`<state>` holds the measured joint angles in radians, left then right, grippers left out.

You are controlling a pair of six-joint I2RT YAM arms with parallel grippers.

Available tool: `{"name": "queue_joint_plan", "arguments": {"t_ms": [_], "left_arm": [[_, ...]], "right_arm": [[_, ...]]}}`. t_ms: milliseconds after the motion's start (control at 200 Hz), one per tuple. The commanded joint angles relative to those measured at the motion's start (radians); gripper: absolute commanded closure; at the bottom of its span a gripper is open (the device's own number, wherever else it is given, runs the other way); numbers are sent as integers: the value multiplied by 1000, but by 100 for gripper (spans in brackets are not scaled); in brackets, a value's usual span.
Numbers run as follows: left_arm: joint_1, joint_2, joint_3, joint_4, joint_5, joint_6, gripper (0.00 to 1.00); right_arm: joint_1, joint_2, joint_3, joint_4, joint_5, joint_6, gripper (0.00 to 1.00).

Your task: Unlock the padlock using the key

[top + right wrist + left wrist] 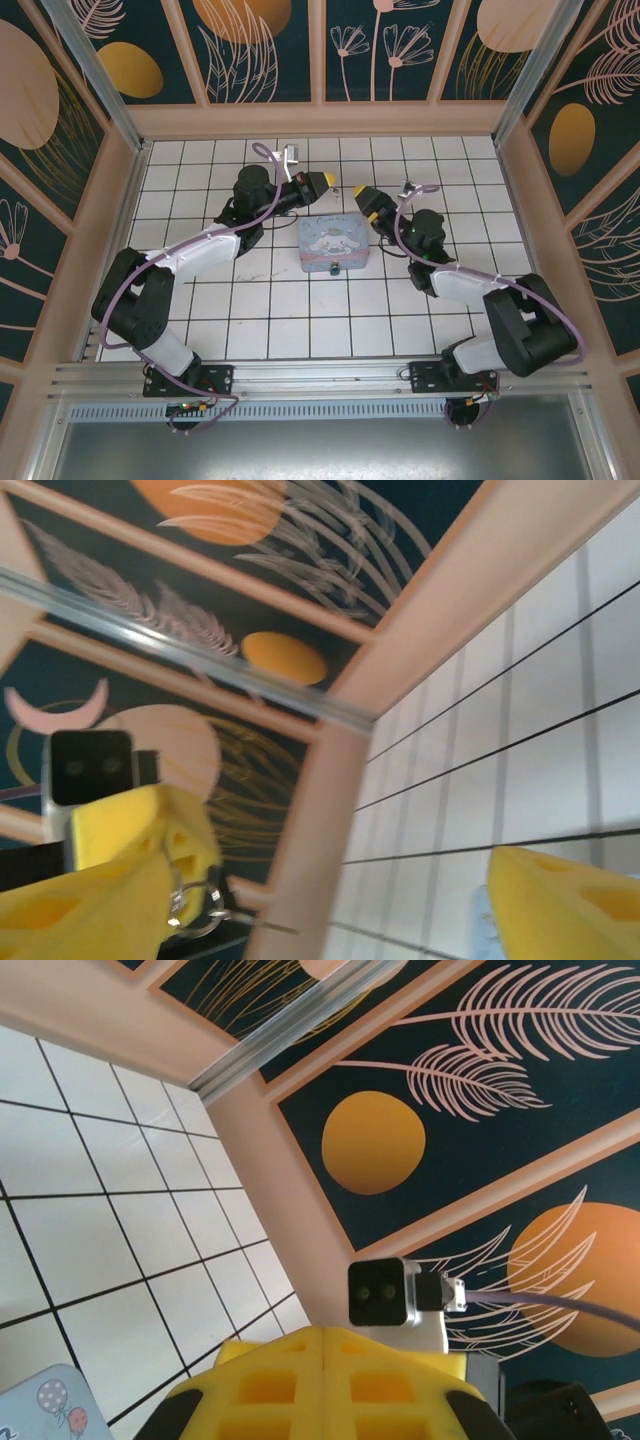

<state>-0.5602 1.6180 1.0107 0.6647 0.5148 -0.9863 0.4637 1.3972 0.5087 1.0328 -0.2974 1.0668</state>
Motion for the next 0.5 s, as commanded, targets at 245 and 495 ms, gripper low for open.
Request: {"name": "queue_joint_plan", "arguments": {"t_ms": [245,495], "left_arm": [[-3,-35,-26,104,-3,-41,100],[-2,-37,-32,109,-2,-44,100]], "right_arm": [[49,165,54,411,-57,128,43],[55,193,83,444,-63,136,49]]}}
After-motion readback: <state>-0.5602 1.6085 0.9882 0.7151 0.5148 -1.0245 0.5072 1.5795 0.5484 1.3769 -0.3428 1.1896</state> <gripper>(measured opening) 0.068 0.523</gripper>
